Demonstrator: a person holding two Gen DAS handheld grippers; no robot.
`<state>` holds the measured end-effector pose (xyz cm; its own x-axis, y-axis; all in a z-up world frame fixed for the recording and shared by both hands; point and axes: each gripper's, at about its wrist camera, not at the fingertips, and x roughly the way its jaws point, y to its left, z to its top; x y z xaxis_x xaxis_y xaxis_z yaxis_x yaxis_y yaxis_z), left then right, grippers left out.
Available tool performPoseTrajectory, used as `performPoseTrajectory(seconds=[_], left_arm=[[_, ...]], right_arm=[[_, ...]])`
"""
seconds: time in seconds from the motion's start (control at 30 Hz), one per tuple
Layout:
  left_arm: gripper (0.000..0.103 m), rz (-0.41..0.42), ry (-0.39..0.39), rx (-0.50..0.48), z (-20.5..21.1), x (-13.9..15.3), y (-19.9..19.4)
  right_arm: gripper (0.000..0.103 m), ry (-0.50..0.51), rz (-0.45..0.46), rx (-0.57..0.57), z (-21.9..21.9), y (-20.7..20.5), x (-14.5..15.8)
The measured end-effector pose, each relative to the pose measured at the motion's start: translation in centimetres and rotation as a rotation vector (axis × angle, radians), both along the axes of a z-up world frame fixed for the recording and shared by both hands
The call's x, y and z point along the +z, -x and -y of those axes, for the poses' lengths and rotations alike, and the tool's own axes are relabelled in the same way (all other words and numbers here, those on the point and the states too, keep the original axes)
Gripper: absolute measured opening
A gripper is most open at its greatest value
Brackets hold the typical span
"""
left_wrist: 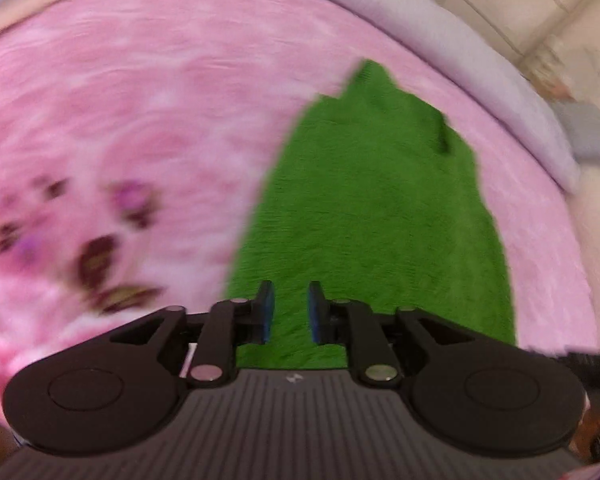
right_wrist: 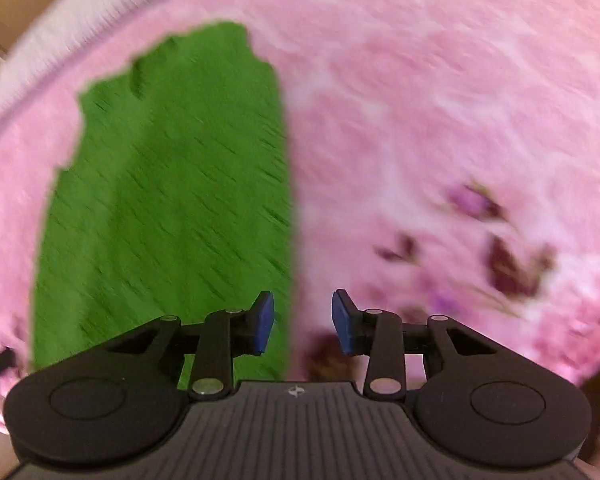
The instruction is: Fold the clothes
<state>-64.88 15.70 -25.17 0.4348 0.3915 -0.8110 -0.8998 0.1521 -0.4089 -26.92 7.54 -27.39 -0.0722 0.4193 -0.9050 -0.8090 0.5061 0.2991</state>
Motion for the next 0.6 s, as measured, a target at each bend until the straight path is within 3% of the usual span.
performPoseTrajectory(seconds=[0.1,0.17,0.2,0.23,0.27,0.37,0.47,0.53,0.6], left_arm=[[0.021,-0.026,0.019,-0.137,-1.3,-1.6,-2.9],[0.017,-0.159,0.049,-0.173,-1.8,-3.1,-4.4],[0.016,-0.18,0.04,-0.177,-2.1,-3.0,-4.8],[0.016,-0.147,0.016,-0.175,-2.3,-2.4,-4.9],[0.016,-0.115,-0.003,-0.178,-2.7,-1.9,-5.1],[0.016,-0.037,-0.032,-0.237,-4.5,-0.7,-7.7],[0.016,0.036,-0.06,-0.347,-5.9,-0.6,-11.8],[0.018,0.054,-0.075,-0.427,-6.5,-1.3,-14.8],[0.02,-0.022,-0.076,-0.483,-7.1,-2.7,-17.1]], right_arm=[[0.035,-0.017,-0.011,0.051,-0.6,0.7,-1.1],[0.031,0.085,0.051,0.075,-1.6,1.2,-2.5],[0.026,0.155,0.098,0.071,-1.9,1.2,-3.1],[0.031,0.193,0.129,0.063,-2.2,1.1,-3.4],[0.036,0.165,0.132,0.047,-2.3,0.6,-2.8],[0.036,0.048,0.139,0.058,-4.1,-0.6,-0.8],[0.035,-0.026,0.126,0.119,-7.0,-0.9,-0.9],[0.035,-0.058,0.114,0.163,-9.0,-0.9,-1.5],[0.036,-0.037,0.102,0.197,-10.7,-1.3,-2.8]])
